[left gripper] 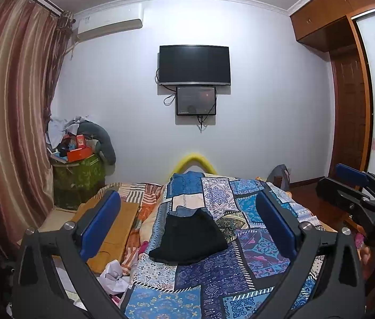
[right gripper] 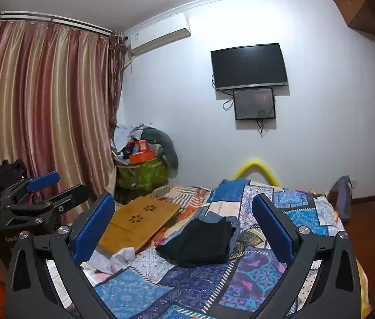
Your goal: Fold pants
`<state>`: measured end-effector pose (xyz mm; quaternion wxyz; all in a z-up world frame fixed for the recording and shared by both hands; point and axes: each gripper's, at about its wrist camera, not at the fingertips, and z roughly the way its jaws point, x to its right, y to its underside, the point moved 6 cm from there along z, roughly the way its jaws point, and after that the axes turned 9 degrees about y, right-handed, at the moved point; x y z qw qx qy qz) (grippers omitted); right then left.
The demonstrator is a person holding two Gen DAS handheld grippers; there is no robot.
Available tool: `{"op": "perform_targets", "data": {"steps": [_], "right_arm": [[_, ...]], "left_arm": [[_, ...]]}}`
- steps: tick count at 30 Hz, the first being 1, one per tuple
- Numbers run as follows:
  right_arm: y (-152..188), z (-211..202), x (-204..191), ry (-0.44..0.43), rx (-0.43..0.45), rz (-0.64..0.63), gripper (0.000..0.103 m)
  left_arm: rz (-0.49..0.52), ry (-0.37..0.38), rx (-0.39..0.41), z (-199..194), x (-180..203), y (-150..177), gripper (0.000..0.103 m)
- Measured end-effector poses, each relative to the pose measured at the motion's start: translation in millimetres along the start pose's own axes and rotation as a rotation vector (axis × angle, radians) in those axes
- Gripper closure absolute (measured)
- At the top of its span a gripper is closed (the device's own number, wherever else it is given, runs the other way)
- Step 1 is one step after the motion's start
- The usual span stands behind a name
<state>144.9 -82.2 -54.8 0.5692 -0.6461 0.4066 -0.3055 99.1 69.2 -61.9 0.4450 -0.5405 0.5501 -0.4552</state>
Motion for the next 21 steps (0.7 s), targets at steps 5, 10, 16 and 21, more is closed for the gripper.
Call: {"op": "perform_targets", "data": {"steps": [5, 10, 16, 21], "right_arm": [[3.6, -0.2, 1.8, 0.006, -0.009, 0.0, 0.0], [7.3, -0.4, 3.3, 0.017, -0.025, -0.004, 0.0], [8.7, -1.9, 8.0, 0.024, -0.031, 0.01, 0.0], [7.8, -3.0, 8.8, 0.03, -0.031, 0.014, 0.0]], "left_arm": [[0.016, 0.002, -0.001, 1.0, 3.0, 2.6, 0.0], [0.013, 0.011, -0.005, 2.5, 3.0, 4.0, 0.0], [0.011, 0.018, -0.01, 3.7, 3.3, 4.7, 0.0], [0.018, 0.019, -0.008, 5.9, 3.7, 4.7, 0.0]]}}
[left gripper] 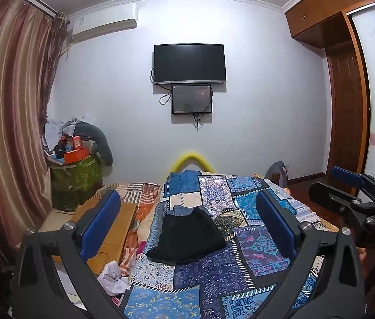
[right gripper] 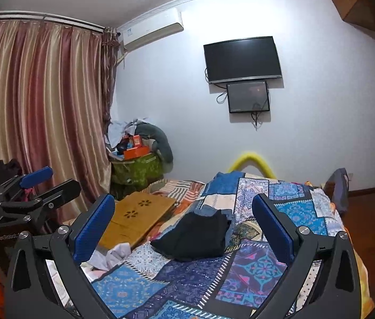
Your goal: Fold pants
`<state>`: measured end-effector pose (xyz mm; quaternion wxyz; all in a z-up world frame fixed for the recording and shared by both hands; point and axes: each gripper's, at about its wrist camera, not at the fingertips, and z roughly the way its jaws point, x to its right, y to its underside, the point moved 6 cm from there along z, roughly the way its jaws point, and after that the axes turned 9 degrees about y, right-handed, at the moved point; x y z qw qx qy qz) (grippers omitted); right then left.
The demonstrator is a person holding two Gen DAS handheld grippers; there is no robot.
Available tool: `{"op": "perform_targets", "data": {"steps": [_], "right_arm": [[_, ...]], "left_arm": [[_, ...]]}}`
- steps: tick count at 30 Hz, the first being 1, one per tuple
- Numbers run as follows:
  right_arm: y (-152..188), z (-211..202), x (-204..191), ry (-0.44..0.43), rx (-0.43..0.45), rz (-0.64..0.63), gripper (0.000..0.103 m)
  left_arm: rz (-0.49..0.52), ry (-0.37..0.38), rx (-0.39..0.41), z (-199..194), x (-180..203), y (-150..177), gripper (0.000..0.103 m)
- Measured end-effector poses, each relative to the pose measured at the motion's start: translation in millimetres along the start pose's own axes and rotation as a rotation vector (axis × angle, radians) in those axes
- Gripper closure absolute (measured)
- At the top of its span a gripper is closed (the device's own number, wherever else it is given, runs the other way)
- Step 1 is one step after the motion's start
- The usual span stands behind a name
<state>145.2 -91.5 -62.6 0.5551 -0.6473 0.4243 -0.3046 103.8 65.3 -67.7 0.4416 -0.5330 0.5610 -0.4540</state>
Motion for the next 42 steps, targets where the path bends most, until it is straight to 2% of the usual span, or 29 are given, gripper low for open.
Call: {"op": "perform_targets", "data": {"steps": [29, 42], "right_arm": [[-6.0, -1.7, -2.7, 0.012, 0.003, 0.019, 0.0], [-4.3, -6.1, -2.1, 0.012, 0.01, 0.022, 0.0]], "left_arm": [[0.028, 0.017, 0.001, -0.1, 7.9, 1.4, 0.0], [-0.007, 0.044, -0.019, 2.6, 4.3, 3.4, 0.0]]}}
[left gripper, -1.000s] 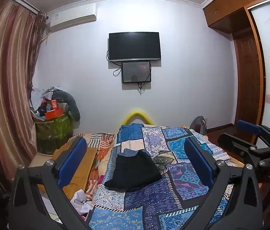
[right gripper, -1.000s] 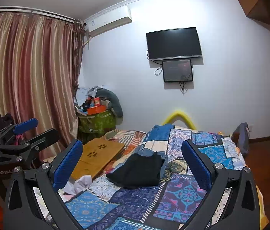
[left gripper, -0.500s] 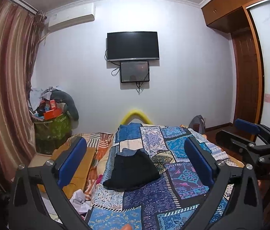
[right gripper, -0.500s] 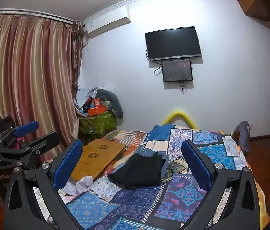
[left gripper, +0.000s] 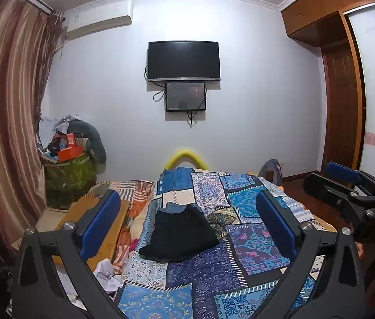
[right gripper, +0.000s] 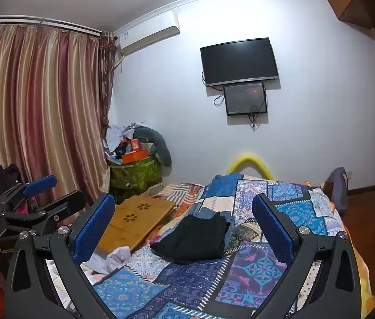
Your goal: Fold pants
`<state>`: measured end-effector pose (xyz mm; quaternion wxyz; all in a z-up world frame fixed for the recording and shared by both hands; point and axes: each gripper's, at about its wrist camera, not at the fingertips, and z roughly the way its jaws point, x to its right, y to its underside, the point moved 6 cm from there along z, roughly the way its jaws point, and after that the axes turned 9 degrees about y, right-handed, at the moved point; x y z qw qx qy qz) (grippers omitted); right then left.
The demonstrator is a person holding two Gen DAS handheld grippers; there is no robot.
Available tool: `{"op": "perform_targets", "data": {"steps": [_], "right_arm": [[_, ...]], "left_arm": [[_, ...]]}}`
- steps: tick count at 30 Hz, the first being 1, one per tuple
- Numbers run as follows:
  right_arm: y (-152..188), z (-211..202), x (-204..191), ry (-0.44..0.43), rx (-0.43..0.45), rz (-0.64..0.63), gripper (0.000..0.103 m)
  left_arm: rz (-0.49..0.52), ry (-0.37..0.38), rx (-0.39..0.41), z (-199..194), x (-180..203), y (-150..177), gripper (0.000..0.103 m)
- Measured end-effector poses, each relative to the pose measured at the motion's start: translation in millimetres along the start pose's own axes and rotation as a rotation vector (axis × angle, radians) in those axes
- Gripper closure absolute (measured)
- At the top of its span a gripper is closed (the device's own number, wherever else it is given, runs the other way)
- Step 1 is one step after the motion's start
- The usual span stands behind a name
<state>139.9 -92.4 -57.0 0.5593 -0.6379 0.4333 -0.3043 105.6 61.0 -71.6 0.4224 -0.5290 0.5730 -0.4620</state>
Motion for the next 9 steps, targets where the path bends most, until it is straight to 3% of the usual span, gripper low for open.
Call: {"op": "perform_targets", "data": {"steps": [9], "right_arm": [[0.6, 1.3, -1.0, -0.005, -0.007, -0.001, 0.0]], "left_arm": [[-0.02, -0.013, -0.003, 0.4, -7.3, 1.1, 0.0]]}}
